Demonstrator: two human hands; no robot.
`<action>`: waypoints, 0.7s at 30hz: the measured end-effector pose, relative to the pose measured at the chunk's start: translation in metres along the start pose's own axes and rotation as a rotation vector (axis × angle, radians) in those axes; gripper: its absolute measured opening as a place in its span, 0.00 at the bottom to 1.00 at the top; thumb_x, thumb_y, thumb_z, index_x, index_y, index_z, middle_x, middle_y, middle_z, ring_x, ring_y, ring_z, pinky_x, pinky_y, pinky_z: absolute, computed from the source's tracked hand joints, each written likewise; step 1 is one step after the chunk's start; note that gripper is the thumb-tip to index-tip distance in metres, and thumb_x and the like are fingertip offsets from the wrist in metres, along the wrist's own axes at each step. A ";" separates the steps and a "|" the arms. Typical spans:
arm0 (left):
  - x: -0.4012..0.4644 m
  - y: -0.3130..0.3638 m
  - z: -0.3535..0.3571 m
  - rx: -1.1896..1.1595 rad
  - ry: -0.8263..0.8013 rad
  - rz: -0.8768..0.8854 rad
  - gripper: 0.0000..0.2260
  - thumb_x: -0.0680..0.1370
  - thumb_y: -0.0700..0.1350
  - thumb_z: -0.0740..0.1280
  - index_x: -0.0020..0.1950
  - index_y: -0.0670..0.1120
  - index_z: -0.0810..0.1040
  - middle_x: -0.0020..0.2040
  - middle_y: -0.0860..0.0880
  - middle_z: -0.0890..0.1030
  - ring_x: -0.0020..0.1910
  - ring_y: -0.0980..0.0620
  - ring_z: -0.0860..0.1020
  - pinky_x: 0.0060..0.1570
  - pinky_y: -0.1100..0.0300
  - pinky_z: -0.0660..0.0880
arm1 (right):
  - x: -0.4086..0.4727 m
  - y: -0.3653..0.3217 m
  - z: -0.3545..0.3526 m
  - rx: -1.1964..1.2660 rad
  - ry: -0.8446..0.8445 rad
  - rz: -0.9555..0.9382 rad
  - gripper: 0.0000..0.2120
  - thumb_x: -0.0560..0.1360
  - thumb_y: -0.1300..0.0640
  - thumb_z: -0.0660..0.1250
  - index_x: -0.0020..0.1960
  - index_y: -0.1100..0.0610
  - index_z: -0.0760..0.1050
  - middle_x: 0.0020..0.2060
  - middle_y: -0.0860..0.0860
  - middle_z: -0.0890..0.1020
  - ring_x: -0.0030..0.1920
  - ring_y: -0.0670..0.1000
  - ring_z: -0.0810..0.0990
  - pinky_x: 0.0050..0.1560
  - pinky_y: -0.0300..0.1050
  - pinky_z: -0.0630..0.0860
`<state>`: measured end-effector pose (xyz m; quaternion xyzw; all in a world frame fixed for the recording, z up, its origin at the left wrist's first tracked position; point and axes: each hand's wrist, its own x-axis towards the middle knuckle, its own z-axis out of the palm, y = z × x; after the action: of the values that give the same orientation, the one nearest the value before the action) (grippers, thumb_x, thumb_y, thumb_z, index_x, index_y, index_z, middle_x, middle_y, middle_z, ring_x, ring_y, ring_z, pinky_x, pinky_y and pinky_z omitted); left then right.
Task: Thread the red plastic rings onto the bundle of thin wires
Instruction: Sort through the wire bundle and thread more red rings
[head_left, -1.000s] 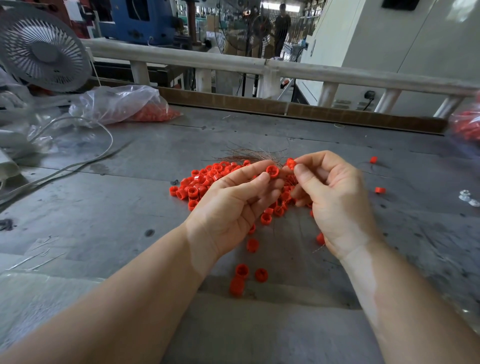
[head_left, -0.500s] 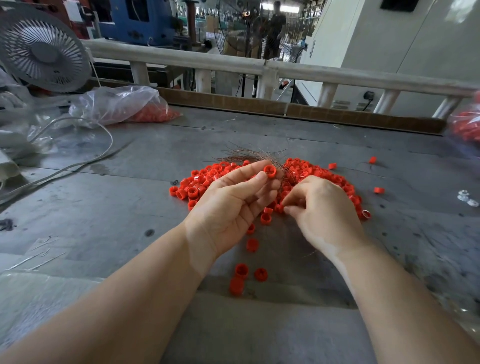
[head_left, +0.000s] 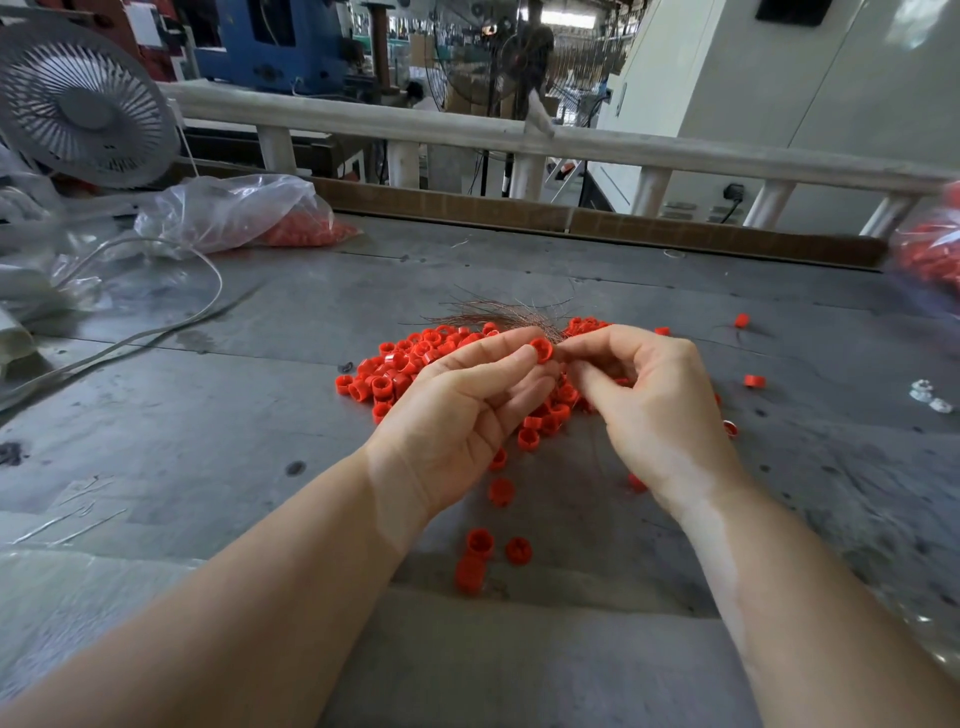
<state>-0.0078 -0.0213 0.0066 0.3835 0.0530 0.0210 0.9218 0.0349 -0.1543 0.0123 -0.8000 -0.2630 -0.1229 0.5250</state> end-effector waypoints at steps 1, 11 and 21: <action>0.000 0.000 0.000 0.015 0.001 0.005 0.07 0.64 0.35 0.67 0.38 0.40 0.83 0.37 0.43 0.83 0.35 0.53 0.83 0.36 0.65 0.79 | 0.000 0.000 0.000 0.041 -0.014 0.014 0.13 0.74 0.65 0.68 0.42 0.47 0.79 0.36 0.42 0.83 0.39 0.38 0.80 0.42 0.29 0.73; -0.001 -0.003 0.000 0.116 0.005 0.096 0.07 0.68 0.32 0.66 0.42 0.40 0.80 0.35 0.45 0.83 0.33 0.55 0.82 0.35 0.67 0.79 | 0.001 0.003 0.002 0.336 -0.172 0.186 0.12 0.77 0.66 0.62 0.46 0.52 0.80 0.26 0.45 0.80 0.27 0.41 0.75 0.26 0.33 0.70; -0.002 -0.005 0.001 0.218 0.046 0.156 0.08 0.74 0.30 0.64 0.43 0.41 0.80 0.34 0.47 0.83 0.34 0.55 0.82 0.38 0.67 0.79 | 0.001 0.006 0.003 0.214 -0.084 0.105 0.09 0.75 0.65 0.67 0.42 0.52 0.79 0.26 0.43 0.80 0.26 0.39 0.75 0.27 0.30 0.70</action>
<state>-0.0091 -0.0257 0.0043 0.4839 0.0463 0.0954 0.8687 0.0384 -0.1535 0.0067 -0.7565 -0.2542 -0.0331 0.6017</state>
